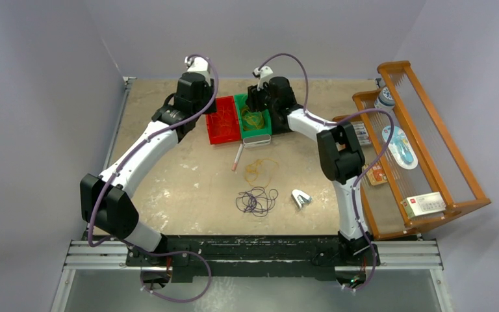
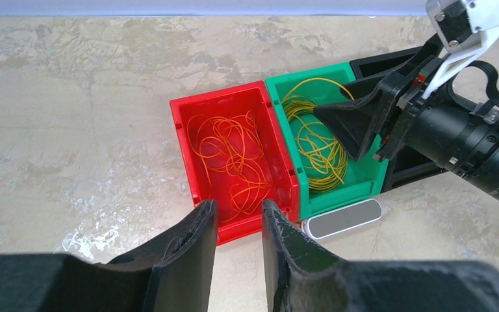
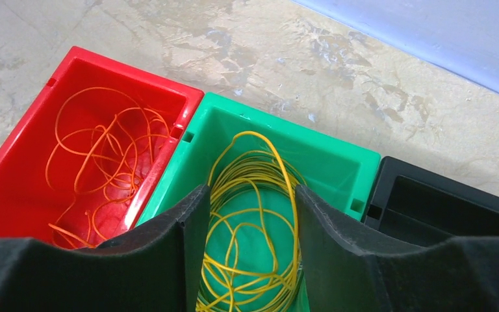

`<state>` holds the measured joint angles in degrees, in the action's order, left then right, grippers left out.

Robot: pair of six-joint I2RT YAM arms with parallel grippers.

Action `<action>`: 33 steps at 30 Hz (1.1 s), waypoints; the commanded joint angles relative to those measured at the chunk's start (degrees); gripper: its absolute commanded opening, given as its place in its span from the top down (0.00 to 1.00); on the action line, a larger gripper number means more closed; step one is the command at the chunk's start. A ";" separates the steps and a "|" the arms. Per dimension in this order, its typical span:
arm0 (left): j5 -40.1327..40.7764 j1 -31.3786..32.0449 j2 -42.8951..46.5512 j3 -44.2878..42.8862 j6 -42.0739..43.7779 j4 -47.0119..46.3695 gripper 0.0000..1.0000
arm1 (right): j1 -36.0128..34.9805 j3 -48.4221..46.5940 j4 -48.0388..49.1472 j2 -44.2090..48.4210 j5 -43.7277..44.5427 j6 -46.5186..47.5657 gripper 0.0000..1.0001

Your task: Untangle the cables

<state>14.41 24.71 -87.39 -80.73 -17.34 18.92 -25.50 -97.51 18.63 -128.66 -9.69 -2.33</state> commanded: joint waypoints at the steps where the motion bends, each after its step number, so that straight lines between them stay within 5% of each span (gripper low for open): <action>1: 0.64 -0.71 1.70 0.16 0.73 -1.92 0.70 | 0.10 0.62 1.13 6.53 0.24 0.70 0.45; 33: -1.52 -1.26 1.18 0.65 0.63 -1.97 0.71 | 0.21 -15.63 -18.93 -2.75 4.14 5.85 0.51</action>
<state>13.52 24.01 -87.39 -79.99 -17.34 18.92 -25.45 -108.05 2.35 -129.62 -8.47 1.21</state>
